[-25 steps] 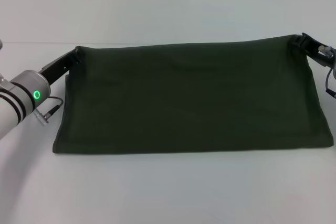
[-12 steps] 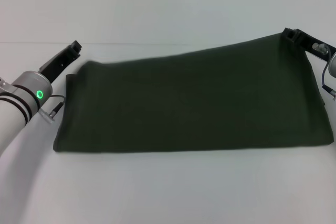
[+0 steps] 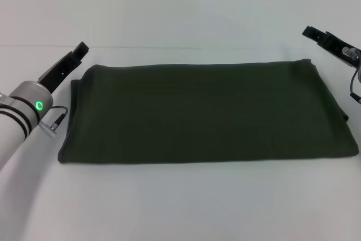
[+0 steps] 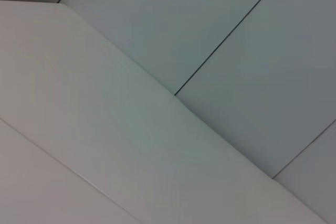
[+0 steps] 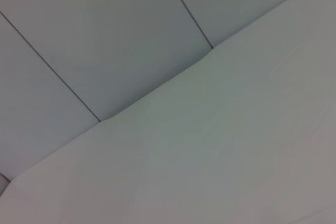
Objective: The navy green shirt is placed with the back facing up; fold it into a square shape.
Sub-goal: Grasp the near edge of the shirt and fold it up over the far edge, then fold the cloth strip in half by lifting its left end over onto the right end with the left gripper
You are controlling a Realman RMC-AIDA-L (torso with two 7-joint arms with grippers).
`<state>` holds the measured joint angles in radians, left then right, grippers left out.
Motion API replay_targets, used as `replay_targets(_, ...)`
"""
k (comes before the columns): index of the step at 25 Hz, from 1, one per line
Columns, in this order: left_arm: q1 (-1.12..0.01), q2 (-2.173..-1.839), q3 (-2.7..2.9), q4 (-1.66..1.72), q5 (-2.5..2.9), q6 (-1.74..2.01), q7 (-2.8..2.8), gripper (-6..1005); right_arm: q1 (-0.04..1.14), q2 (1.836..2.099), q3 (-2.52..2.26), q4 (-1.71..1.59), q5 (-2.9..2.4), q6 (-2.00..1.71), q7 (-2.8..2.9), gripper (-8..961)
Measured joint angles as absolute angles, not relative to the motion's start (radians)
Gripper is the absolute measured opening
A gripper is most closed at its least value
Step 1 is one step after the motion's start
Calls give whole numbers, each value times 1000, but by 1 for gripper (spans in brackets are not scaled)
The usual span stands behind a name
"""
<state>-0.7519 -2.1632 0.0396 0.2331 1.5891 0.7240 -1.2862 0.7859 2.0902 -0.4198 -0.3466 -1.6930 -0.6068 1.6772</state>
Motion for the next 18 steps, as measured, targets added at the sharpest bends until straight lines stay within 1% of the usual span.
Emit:
replay_targets(3,-740,-2164,42,225,1594,741,-1289,541,785,2089,-423,-347,-1690,-607,1677,530)
replay_targets(6,-722,-2160,51,210,1598,770,-1299,631,785,2089,-419,-347,-1687,-607,1677,769)
replay_targets(10,-672,-2158,153,244,1600,843,-1415,752,759,2086,-416,-349,-1649,-633,1681,910)
replay_targets(11,-646,-2156,207,274,1601,879,-1489,761,744,2082,-417,-353,-1641,-655,1691,945)
replay_targets(14,-573,-2156,322,365,1618,974,-1669,790,687,2064,-424,-368,-1641,-755,1740,945)
replay_targets(18,-486,-2146,365,522,1759,1129,-1935,791,602,2023,-442,-372,-1657,-948,1761,944)
